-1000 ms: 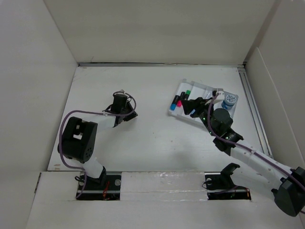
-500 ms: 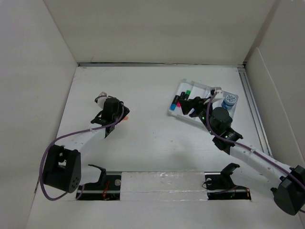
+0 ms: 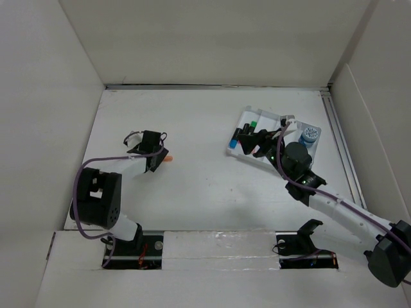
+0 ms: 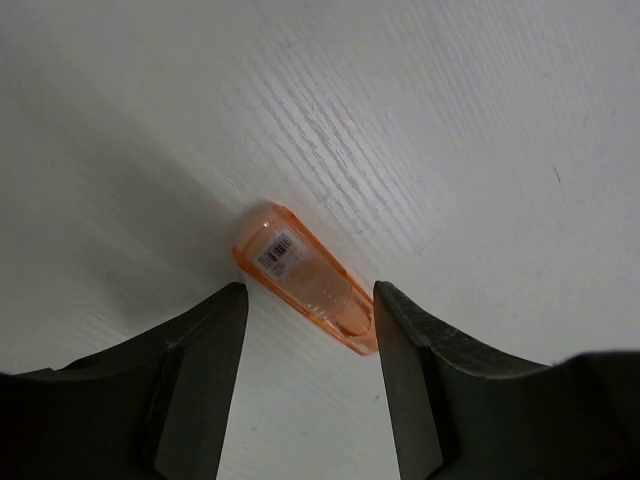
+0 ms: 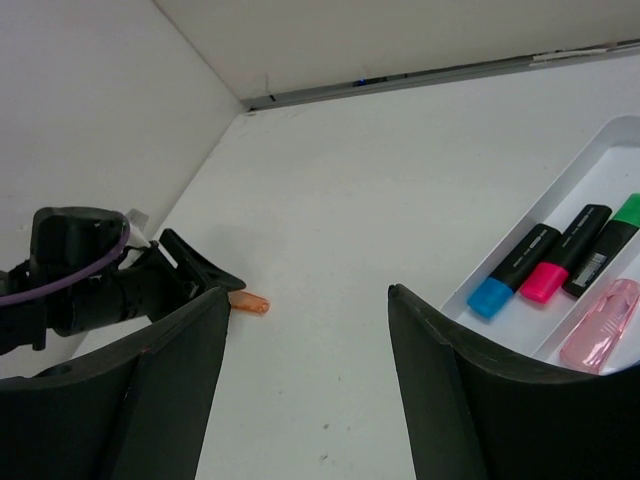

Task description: Organize the desk

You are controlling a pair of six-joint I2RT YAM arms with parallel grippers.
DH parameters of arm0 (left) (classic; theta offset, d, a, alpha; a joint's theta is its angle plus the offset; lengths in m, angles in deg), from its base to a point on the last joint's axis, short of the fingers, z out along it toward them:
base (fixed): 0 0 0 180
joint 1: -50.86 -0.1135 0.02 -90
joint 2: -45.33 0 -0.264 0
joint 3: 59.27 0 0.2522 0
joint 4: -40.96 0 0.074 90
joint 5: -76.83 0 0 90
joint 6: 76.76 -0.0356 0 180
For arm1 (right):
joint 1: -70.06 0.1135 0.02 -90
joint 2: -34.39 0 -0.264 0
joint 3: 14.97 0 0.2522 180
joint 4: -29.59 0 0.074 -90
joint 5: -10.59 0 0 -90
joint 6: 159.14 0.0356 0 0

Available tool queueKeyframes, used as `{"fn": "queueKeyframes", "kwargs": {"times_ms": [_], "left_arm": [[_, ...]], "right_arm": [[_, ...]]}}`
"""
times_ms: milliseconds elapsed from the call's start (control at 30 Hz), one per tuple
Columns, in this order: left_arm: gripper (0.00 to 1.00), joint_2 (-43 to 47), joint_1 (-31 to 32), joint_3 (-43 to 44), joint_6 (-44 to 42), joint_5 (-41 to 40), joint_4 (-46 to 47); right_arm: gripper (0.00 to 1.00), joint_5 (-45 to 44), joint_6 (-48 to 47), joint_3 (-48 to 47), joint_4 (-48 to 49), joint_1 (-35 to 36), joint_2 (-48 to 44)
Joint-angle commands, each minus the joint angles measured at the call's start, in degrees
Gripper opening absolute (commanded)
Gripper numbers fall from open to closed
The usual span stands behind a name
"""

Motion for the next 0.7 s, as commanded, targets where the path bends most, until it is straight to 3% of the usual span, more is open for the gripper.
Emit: {"fn": "queueKeyframes", "kwargs": {"times_ms": [0,233,400,667], "left_arm": [[0.5,-2.18,-1.32,0.89,0.99,-0.99,-0.62],[0.5,-6.22,-1.32,4.93,0.03,-4.06,-3.6],[0.43,-9.39,-1.32,7.92,-2.78,-5.03,-4.05],[0.37,-10.88,0.61,10.3,-10.17,-1.43,-0.88]], "right_arm": [[0.7,1.67,-0.5,-2.92,1.36,-0.11,0.79],[0.7,1.93,-0.5,-3.18,1.62,-0.11,1.93],[0.7,2.19,-0.41,-3.27,1.62,-0.11,1.93],[0.71,2.11,-0.24,-3.1,1.62,-0.11,1.32]]}}
